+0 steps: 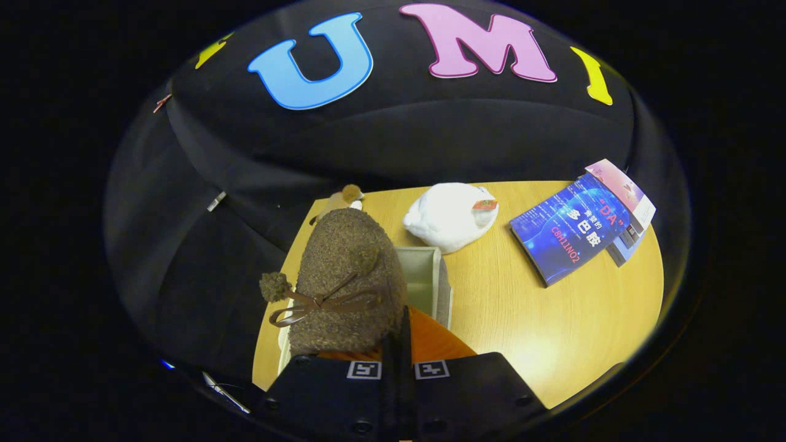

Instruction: Open the storage box then place both shoes into the box .Put the left shoe in first, then the right shoe, with the right side of both shoes facing outward in a uniform manner.

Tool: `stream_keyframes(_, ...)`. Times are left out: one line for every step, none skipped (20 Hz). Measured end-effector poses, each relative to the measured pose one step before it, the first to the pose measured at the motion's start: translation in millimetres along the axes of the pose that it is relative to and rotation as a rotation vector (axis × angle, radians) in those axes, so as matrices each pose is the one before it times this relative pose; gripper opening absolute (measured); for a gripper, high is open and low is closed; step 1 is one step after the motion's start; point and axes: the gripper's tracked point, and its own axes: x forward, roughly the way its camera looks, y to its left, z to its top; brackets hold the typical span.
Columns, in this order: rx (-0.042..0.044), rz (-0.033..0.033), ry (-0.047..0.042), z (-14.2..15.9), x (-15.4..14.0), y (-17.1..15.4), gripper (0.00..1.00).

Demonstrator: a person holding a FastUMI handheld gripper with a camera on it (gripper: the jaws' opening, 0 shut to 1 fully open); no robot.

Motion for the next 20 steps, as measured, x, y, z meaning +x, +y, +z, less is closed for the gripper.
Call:
stream_keyframes(-0.01226,-0.03085,0.00885,-5.43,7.22,-1.78,0.05)
stream_keyframes(-0.0134,-0.02575,0.00468,-4.61,7.57,-0.57,0.05)
stream_keyframes(-0.01138,-0.02468,0.00899,-5.55,7.63,-0.27,0.05)
stream_keyframes(-0.00659,-0.03077,0.01018,-4.66,7.17,-1.27,0.06)
stream_keyframes(-0.00409,-0.03721,0.00899,-4.05,5.4,-1.78,0.06)
stream_keyframes(-0.00938,-0.03382,0.00758,-4.48,4.59,-1.11,0.06)
stream_keyframes(-0.01353,-0.03369,0.00125,-2.11,7.11,-0.86,0.06)
stream_keyframes(-0.0117,-0.03467,0.00158,-3.69,3.67,-0.88,0.08)
stream_keyframes(-0.00875,-0.0294,-0.0016,-3.59,4.45,0.56,0.08)
stream_keyframes(-0.00961,-0.02608,-0.00344,-2.28,3.13,1.2,0.11)
stream_keyframes(-0.00811,-0.0225,-0.00734,-1.75,2.56,0.75,0.11)
stream_keyframes(-0.00712,-0.02059,-0.00791,-1.72,1.58,0.41,0.13)
stream_keyframes(-0.00494,-0.01619,-0.00128,-2.61,1.23,0.96,0.14)
stream_keyframes(-0.00524,-0.01417,0.00054,-2.97,0.64,1.18,0.17)
stream_keyframes(0.00038,-0.01293,0.00752,-4.83,1.01,-0.47,0.19)
stream_keyframes(0.00574,-0.00506,0.01575,-5.77,-0.54,2.11,0.21)
stream_keyframes(0.00359,0.00005,0.01524,-5.59,-0.48,3.57,0.22)
stream_keyframes(-0.00658,0.00547,-0.00582,-1.95,-3.22,2.71,0.3)
stream_keyframes(-0.0105,0.01834,-0.01294,1.98,-4.48,4.7,0.34)
stream_keyframes(-0.01123,0.01975,-0.01437,1.66,-6.36,5.89,0.48)
